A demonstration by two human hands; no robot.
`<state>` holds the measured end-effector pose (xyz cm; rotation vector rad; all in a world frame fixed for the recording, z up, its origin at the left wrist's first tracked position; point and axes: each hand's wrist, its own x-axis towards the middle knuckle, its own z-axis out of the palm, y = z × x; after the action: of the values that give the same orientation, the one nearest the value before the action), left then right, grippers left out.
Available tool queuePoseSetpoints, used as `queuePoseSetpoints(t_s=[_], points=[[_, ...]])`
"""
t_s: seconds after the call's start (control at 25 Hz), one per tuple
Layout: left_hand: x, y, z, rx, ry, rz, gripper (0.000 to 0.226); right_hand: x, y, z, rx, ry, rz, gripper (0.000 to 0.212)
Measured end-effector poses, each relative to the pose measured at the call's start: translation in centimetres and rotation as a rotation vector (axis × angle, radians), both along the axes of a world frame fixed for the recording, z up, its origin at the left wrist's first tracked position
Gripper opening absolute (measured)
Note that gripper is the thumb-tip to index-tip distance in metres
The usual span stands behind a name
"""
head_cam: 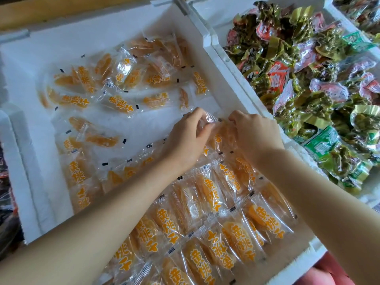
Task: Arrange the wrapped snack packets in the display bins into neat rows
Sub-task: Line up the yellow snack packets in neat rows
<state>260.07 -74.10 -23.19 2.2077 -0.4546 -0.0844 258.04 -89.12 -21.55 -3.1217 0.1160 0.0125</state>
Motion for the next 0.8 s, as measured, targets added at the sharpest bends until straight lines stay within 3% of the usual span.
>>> queuePoseSetpoints(t_s=[0.12,0.24,0.36,0.44,0.68,0.8], points=[[-0.2,-0.1,0.9,-0.189,0.072,0.148,0.009,-0.8,-0.5,-0.3,-0.004,-0.077,0.035,0.028],[-0.9,-0.4,2.1,-0.439,0.290,0.239,0.010,-2.6,-0.3,0.2,0.521,-0.273,0.033,0.025],[-2.1,-0.8,2.8,-0.563,0.428,0.195,0.013,-4.8,0.6,0.9,0.996,-0.104,-0.042,0.018],[-3.0,-1.0,2.6,-0.573,0.453,0.153,0.014,-6.0,0.4,1.1,1.174,-0.003,-0.126,0.017],[-5.6,-2.3,1.1,-0.402,0.371,-0.027,0.018,-9.3,-2.8,0.9,0.924,0.074,-0.125,0.017],[-6.8,-3.6,1.5,-0.393,0.417,-0.056,0.020,-11.6,-3.2,1.1,0.747,-0.064,0.041,0.040]])
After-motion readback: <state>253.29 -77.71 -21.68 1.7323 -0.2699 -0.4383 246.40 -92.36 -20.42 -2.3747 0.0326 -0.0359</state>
